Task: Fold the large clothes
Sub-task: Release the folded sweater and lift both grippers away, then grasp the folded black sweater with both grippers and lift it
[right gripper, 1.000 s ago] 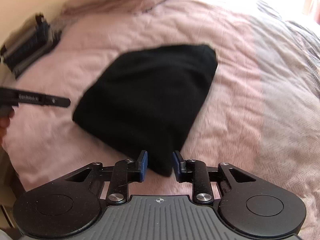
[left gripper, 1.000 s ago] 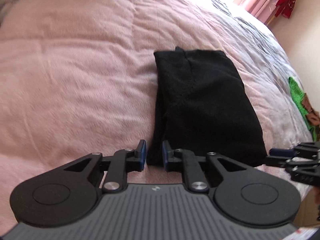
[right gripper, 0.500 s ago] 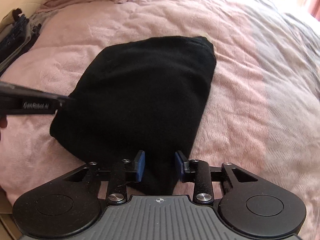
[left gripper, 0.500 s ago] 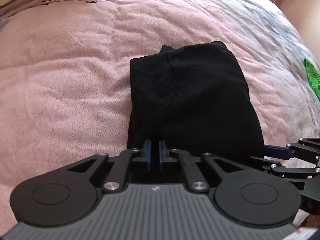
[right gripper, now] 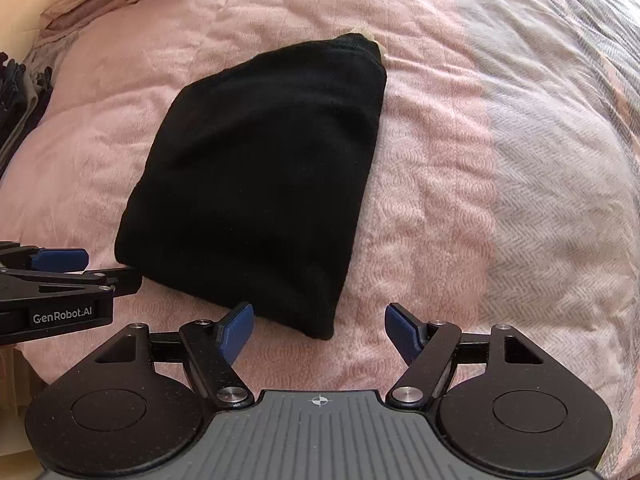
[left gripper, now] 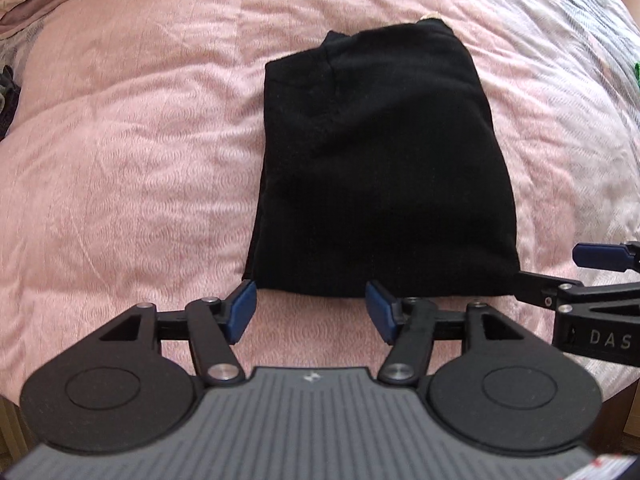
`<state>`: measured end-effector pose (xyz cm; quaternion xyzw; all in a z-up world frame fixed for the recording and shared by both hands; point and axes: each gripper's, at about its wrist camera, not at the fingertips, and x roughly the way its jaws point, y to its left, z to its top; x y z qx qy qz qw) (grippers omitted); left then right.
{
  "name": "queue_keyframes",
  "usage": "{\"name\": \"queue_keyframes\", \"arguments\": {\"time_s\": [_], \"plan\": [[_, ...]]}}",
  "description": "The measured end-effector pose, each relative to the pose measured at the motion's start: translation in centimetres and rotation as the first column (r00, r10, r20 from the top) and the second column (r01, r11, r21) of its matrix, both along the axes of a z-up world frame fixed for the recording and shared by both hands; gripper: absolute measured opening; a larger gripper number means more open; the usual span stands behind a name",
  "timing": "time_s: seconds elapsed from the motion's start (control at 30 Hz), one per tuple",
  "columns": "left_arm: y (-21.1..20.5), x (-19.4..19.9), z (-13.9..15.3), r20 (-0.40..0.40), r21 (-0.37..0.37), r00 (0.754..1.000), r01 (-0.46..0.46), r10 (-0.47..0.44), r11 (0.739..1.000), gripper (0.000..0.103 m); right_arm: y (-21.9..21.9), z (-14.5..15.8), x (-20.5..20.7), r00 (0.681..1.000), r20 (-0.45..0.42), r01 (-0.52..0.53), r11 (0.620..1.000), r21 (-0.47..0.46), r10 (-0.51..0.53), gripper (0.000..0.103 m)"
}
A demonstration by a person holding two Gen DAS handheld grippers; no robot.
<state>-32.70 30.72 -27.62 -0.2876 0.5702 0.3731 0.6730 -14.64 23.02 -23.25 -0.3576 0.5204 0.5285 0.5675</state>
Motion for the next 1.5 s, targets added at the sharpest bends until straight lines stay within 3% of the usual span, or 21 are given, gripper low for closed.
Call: {"name": "queue_keyframes", "arguments": {"time_s": [0.5, 0.53, 0.6, 0.63, 0.67, 0.73, 0.87, 0.97, 1.03, 1.1, 1.2, 1.27, 1.33, 1.37, 1.5], "plan": [[-0.5, 0.7, -0.1, -0.011, -0.001, 1.0, -0.014, 0.014, 1.0, 0.061, -0.2, 0.0, 0.5, 0.999, -0.005, -0.035, 0.999, 0.014, 0.035, 0.07], [-0.4, 0.4, -0.2, 0.013, -0.006, 0.999, -0.03, 0.03, 1.0, 0.062, -0.3, -0.1, 0.8, 0.999, -0.004, -0.035, 0.999, 0.021, 0.035, 0.07], [-0.2, -1.5, -0.6, 0.151, -0.059, 0.979, -0.13, 0.138, 0.99, 0.064, -0.8, -0.3, 2.0, 1.0, -0.007, -0.013, 0.999, 0.047, 0.013, 0.07], [-0.1, -2.8, -1.1, 0.239, -0.103, 0.947, -0.195, 0.214, 0.975, 0.064, -1.1, -0.5, 2.9, 1.0, -0.015, 0.013, 0.998, 0.056, -0.012, 0.07], [-0.3, -4.5, -1.8, 0.337, -0.167, 0.889, -0.268, 0.31, 0.949, 0.064, -1.3, -0.8, 3.9, 0.999, -0.027, 0.046, 0.997, 0.06, -0.044, 0.07], [-0.9, -7.1, -3.5, 0.45, -0.27, 0.763, -0.379, 0.464, 0.885, 0.062, -1.8, -1.4, 5.9, 0.992, -0.061, 0.114, 0.992, 0.058, -0.11, 0.07], [-2.4, -8.7, -7.6, 0.505, -0.43, 0.56, -0.496, 0.656, 0.754, 0.062, -2.9, -3.0, 9.4, 0.963, -0.133, 0.242, 0.97, 0.032, -0.235, 0.07], [-3.4, -8.2, -10.5, 0.532, -0.484, 0.442, -0.541, 0.722, 0.688, 0.062, -3.4, -3.6, 11.0, 0.946, -0.147, 0.297, 0.955, 0.025, -0.29, 0.07], [-3.6, -7.7, -11.5, 0.579, -0.47, 0.391, -0.557, 0.715, 0.685, 0.062, -3.6, -3.8, 11.8, 0.942, -0.14, 0.312, 0.95, 0.026, -0.305, 0.07], [-3.5, -7.0, -12.0, 0.616, -0.453, 0.356, -0.571, 0.703, 0.685, 0.062, -3.7, -4.0, 12.5, 0.942, -0.131, 0.315, 0.949, 0.024, -0.31, 0.07], [-3.1, -6.5, -12.6, 0.636, -0.452, 0.302, -0.6, 0.71, 0.66, 0.06, -4.0, -4.3, 13.3, 0.94, -0.131, 0.321, 0.947, 0.018, -0.316, 0.07], [-3.0, -6.4, -12.3, 0.652, -0.428, 0.309, -0.604, 0.693, 0.672, 0.028, -4.1, -4.4, 13.7, 0.937, -0.141, 0.325, 0.945, 0.018, -0.32, 0.07], [-2.8, -6.4, -11.1, 0.656, -0.382, 0.361, -0.598, 0.662, 0.705, 0.017, -4.1, -4.3, 14.0, 0.938, -0.146, 0.32, 0.947, 0.017, -0.314, 0.07], [-2.8, -6.5, -10.4, 0.656, -0.371, 0.376, -0.595, 0.655, 0.713, 0.014, -4.1, -4.3, 14.1, 0.94, -0.145, 0.313, 0.949, 0.02, -0.307, 0.07], [-2.7, -8.3, -6.9, 0.653, -0.307, 0.456, -0.571, 0.605, 0.762, 0.01, -4.0, -4.0, 13.9, 0.949, -0.142, 0.287, 0.958, 0.02, -0.282, 0.07]]}}
